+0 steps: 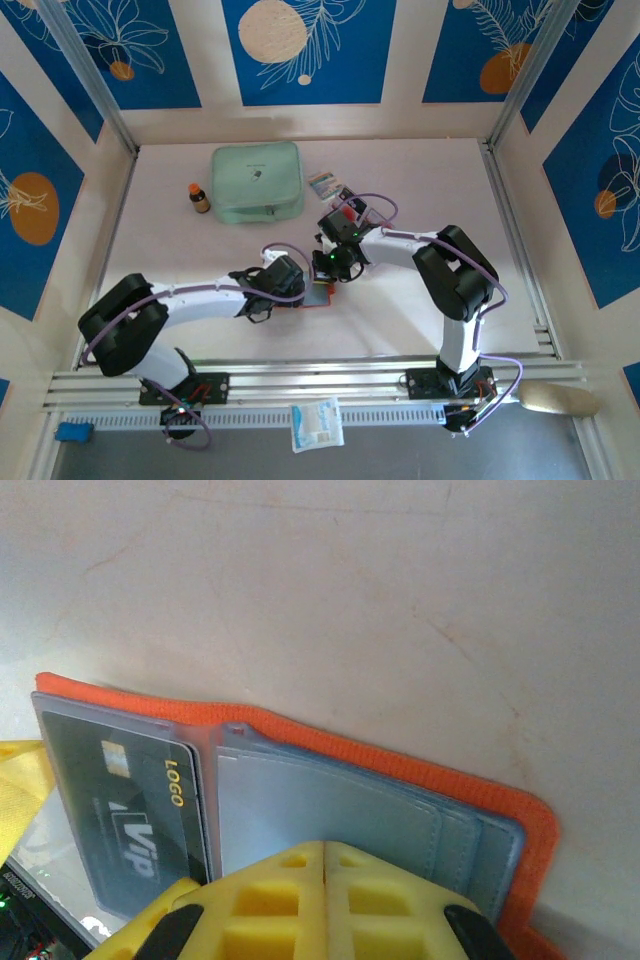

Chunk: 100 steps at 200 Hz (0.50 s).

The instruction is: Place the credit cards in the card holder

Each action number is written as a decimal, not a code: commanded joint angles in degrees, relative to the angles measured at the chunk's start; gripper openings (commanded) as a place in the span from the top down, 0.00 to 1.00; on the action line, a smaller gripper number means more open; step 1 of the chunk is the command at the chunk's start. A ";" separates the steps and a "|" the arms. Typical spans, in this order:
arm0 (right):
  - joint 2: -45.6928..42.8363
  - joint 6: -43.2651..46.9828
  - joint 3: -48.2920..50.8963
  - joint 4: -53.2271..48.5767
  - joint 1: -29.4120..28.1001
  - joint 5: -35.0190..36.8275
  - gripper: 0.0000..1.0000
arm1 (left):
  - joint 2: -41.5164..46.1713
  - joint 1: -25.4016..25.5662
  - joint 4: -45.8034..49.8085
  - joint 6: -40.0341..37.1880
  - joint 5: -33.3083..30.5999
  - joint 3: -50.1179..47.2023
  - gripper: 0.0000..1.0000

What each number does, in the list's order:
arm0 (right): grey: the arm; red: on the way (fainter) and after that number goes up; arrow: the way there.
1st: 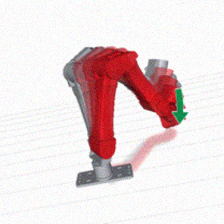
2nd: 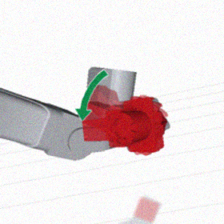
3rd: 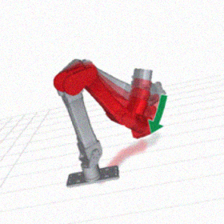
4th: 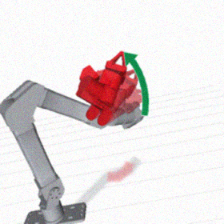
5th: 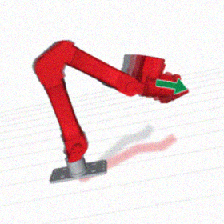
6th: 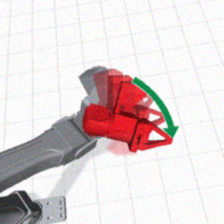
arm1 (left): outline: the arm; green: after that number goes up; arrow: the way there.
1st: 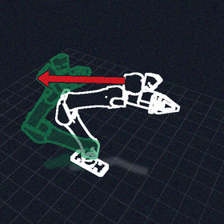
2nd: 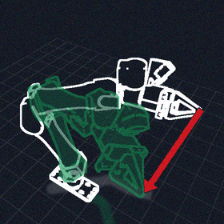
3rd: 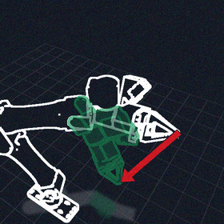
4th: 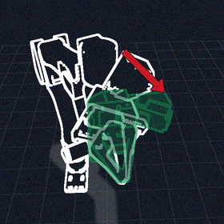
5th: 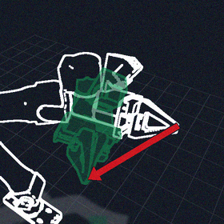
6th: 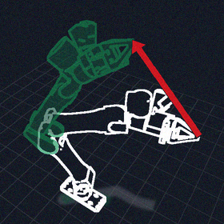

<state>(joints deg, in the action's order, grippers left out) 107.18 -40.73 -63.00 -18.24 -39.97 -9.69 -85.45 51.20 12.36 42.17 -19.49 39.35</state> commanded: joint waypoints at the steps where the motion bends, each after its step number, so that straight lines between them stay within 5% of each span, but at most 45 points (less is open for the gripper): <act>1: 0.43 -0.26 -0.34 -1.03 -0.15 -1.58 0.97 | -0.03 0.57 -1.12 0.89 -0.04 -0.68 0.12; 100: -7.13 -1.48 1.32 -3.12 -1.48 6.92 0.97 | 4.91 0.57 1.03 0.02 0.40 3.04 0.12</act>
<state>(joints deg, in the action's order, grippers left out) 101.43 -40.40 -62.98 -21.43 -40.29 -4.62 -81.93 51.20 12.14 42.13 -19.49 39.97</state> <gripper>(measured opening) 0.060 0.884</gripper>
